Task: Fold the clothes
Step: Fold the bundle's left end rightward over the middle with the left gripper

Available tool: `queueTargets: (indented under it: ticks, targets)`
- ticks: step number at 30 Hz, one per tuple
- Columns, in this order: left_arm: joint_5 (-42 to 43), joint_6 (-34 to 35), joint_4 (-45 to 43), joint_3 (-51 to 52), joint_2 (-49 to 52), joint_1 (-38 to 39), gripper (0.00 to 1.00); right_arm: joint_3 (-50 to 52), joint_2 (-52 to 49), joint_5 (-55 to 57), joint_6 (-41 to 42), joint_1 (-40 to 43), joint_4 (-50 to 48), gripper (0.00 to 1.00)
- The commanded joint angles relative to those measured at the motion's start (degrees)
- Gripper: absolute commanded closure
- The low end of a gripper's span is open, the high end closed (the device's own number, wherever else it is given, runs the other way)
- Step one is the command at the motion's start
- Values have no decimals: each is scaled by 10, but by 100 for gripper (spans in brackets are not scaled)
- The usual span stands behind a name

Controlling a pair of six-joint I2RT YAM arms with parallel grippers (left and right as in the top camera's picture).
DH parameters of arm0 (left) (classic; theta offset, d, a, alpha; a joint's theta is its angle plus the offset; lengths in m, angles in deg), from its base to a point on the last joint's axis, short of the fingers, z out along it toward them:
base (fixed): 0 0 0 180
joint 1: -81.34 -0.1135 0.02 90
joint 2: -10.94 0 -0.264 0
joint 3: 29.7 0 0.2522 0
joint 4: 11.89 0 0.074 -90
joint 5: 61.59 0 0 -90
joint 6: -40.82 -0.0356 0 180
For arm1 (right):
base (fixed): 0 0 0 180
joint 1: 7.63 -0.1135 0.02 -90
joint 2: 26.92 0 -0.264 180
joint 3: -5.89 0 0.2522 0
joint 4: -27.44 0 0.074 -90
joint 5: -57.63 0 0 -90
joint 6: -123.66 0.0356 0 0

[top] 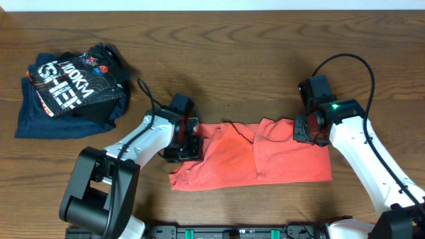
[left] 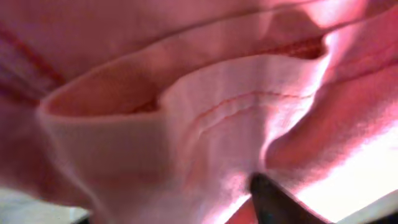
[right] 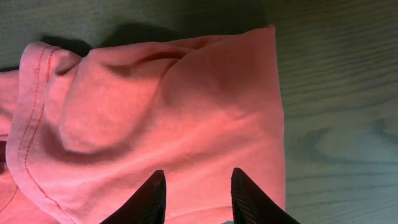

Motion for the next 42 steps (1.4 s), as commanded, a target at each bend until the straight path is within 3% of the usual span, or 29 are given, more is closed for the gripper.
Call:
queueTargets:
  ticks: [1, 4, 11, 18, 23, 32, 42]
  targets:
    - [28, -18, -1, 11, 12, 0, 72, 3, 3, 2, 3, 3, 1, 67]
    - [-14, -20, 10, 2, 12, -10, 92, 3, 3, 2, 3, 3, 3, 67]
    - [-107, -20, 92, -76, 8, -107, 94, 3, 3, 3, 3, 4, 2, 67]
    - [-113, -27, 100, -145, 8, -228, 94, 3, 3, 3, 3, 4, 2, 67]
    - [-108, -27, 133, -209, 8, -261, 94, 3, 3, 5, 3, 4, 2, 67]
    - [24, -21, 176, -275, -1, -166, 94, 3, 3, 5, 3, 4, -2, 66]
    - [15, 13, 151, -274, 0, 45, 94, 3, 3, 2, 3, 4, -2, 67]
